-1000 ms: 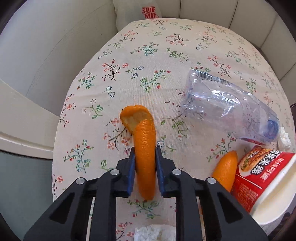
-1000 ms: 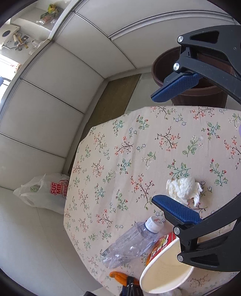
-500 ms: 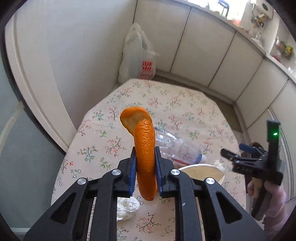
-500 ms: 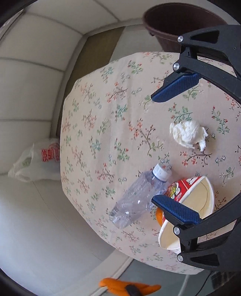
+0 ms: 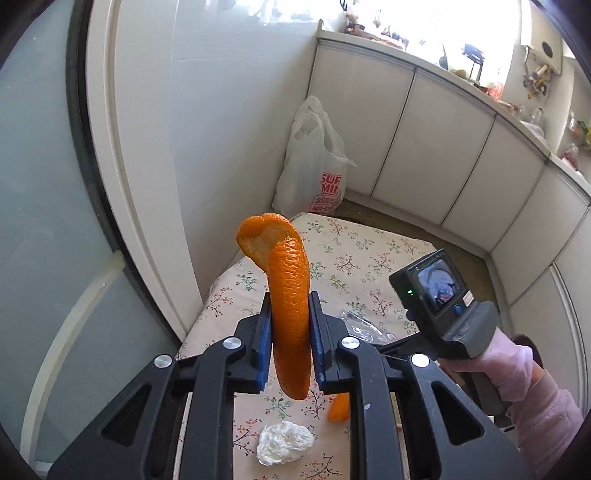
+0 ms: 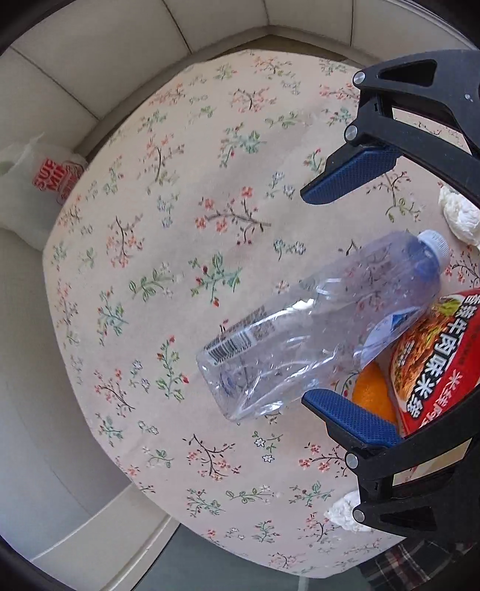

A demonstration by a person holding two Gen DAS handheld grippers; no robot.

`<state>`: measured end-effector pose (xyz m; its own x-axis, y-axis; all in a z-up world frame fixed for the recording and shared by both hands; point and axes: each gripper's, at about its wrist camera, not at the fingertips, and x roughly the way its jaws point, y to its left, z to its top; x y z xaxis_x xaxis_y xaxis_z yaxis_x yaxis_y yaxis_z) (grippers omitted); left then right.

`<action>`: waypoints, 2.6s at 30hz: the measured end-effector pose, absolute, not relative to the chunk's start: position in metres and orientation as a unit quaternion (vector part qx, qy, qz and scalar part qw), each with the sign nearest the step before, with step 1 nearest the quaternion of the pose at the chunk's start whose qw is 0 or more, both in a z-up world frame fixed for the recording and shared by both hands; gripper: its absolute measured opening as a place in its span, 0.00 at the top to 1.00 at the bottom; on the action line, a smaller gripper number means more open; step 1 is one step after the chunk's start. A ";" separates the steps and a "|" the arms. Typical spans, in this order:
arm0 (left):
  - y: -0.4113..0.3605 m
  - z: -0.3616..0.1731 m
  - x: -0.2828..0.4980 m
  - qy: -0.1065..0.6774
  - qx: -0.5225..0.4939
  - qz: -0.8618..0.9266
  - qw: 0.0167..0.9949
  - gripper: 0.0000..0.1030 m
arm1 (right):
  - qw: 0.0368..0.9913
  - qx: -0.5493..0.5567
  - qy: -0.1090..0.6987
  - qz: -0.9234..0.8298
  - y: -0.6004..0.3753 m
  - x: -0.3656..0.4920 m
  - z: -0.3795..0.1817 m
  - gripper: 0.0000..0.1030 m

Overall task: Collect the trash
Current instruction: 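Grasp the clear plastic bottle with the right tool while the left tool holds the peel, then carry the bottle and peel over the brown bin and open both tools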

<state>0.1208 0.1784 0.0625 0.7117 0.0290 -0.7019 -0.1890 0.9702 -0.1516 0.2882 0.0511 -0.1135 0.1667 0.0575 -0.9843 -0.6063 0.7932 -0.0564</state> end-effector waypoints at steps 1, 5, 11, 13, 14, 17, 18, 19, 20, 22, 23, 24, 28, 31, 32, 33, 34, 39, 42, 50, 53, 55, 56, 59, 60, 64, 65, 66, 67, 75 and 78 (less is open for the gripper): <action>0.182 0.062 0.121 0.375 -0.114 0.059 0.918 0.82 | 0.723 -0.234 0.607 0.231 0.057 0.288 -0.118 0.07; 0.190 0.059 0.124 0.381 -0.125 0.062 0.914 0.82 | 0.705 -0.278 0.610 0.232 0.075 0.285 -0.131 0.11; 0.194 0.057 0.125 0.387 -0.134 0.060 0.911 0.80 | 0.678 -0.291 0.632 0.236 0.082 0.280 -0.138 0.37; 0.196 0.056 0.126 0.390 -0.137 0.059 0.909 0.80 | 0.686 -0.290 0.625 0.235 0.081 0.275 -0.135 0.38; 0.196 0.055 0.128 0.391 -0.139 0.059 0.908 0.80 | 0.691 -0.287 0.621 0.236 0.079 0.273 -0.132 0.38; 0.196 0.055 0.129 0.388 -0.146 0.055 0.908 0.82 | 0.714 -0.272 0.604 0.228 0.071 0.265 -0.117 0.39; 0.195 0.056 0.128 0.385 -0.148 0.054 0.909 0.82 | 0.723 -0.268 0.596 0.225 0.067 0.263 -0.110 0.41; 0.193 0.057 0.128 0.383 -0.149 0.053 0.910 0.82 | 0.734 -0.264 0.587 0.219 0.063 0.261 -0.103 0.43; 0.191 0.057 0.128 0.380 -0.150 0.051 0.911 0.82 | 0.742 -0.255 0.581 0.214 0.058 0.261 -0.095 0.43; 0.186 0.058 0.127 0.376 -0.149 0.047 0.913 0.82 | 0.763 -0.234 0.566 0.207 0.047 0.259 -0.078 0.43; 0.183 0.057 0.127 0.376 -0.146 0.044 0.914 0.82 | 0.771 -0.226 0.559 0.205 0.041 0.256 -0.070 0.43; 0.180 0.057 0.128 0.377 -0.142 0.039 0.914 0.82 | 0.778 -0.221 0.552 0.203 0.036 0.255 -0.062 0.43; 0.177 0.045 0.138 0.414 -0.146 0.014 0.898 0.81 | 0.811 -0.187 0.520 0.193 0.017 0.252 -0.039 0.44; 0.195 0.009 0.154 0.479 -0.214 0.018 0.851 0.40 | 0.840 -0.131 0.492 0.188 -0.007 0.245 -0.020 0.44; 0.203 -0.004 0.159 0.495 -0.248 0.025 0.833 0.38 | 0.850 -0.113 0.480 0.184 -0.016 0.241 -0.012 0.44; 0.210 -0.021 0.166 0.514 -0.280 0.029 0.810 0.38 | 0.863 -0.093 0.463 0.179 -0.027 0.233 -0.003 0.43; 0.214 -0.036 0.169 0.526 -0.304 0.032 0.794 0.38 | 0.874 -0.073 0.447 0.176 -0.038 0.225 0.005 0.43; 0.212 -0.083 0.200 0.559 -0.307 0.091 0.764 0.38 | 0.909 0.017 0.384 0.159 -0.093 0.186 0.035 0.43; 0.206 -0.109 0.211 0.580 -0.289 0.120 0.752 0.38 | 0.918 0.067 0.362 0.145 -0.125 0.164 0.041 0.43; 0.206 -0.143 0.224 0.588 -0.286 0.156 0.740 0.40 | 0.915 0.103 0.372 0.117 -0.169 0.148 0.025 0.43; 0.196 -0.141 0.226 0.590 -0.272 0.136 0.748 0.67 | 0.911 0.114 0.380 0.114 -0.180 0.149 0.019 0.43; 0.193 -0.140 0.227 0.590 -0.276 0.116 0.750 0.71 | 0.908 0.123 0.385 0.111 -0.186 0.150 0.018 0.43; 0.192 -0.141 0.225 0.589 -0.281 0.108 0.750 0.72 | 0.906 0.129 0.387 0.110 -0.191 0.148 0.018 0.43; 0.193 -0.140 0.223 0.583 -0.303 0.090 0.749 0.76 | 0.908 0.139 0.380 0.105 -0.200 0.148 0.022 0.43; 0.193 -0.137 0.222 0.577 -0.311 0.083 0.750 0.77 | 0.910 0.141 0.376 0.102 -0.201 0.148 0.023 0.43; 0.181 -0.115 0.220 0.548 -0.308 0.061 0.775 0.77 | 0.915 0.155 0.360 0.094 -0.217 0.142 0.031 0.43; 0.176 -0.106 0.219 0.538 -0.308 0.051 0.783 0.77 | 0.917 0.158 0.355 0.090 -0.221 0.140 0.033 0.43; 0.173 -0.099 0.218 0.530 -0.309 0.042 0.789 0.77 | 0.918 0.161 0.352 0.086 -0.225 0.137 0.035 0.43; 0.168 -0.092 0.217 0.522 -0.309 0.034 0.794 0.77 | 0.919 0.163 0.350 0.082 -0.230 0.136 0.037 0.43; 0.116 -0.034 0.203 0.464 -0.310 -0.052 0.829 0.77 | 0.930 0.184 0.318 0.010 -0.286 0.122 0.044 0.43; 0.096 -0.019 0.197 0.454 -0.309 -0.086 0.831 0.77 | 0.929 0.204 0.306 -0.029 -0.319 0.117 0.043 0.43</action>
<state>0.1966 0.0964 -0.0185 0.5738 -0.4235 -0.7010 -0.1372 0.7942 -0.5920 0.1167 -0.3189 0.0433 0.8112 0.0718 -0.5803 0.1781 0.9150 0.3622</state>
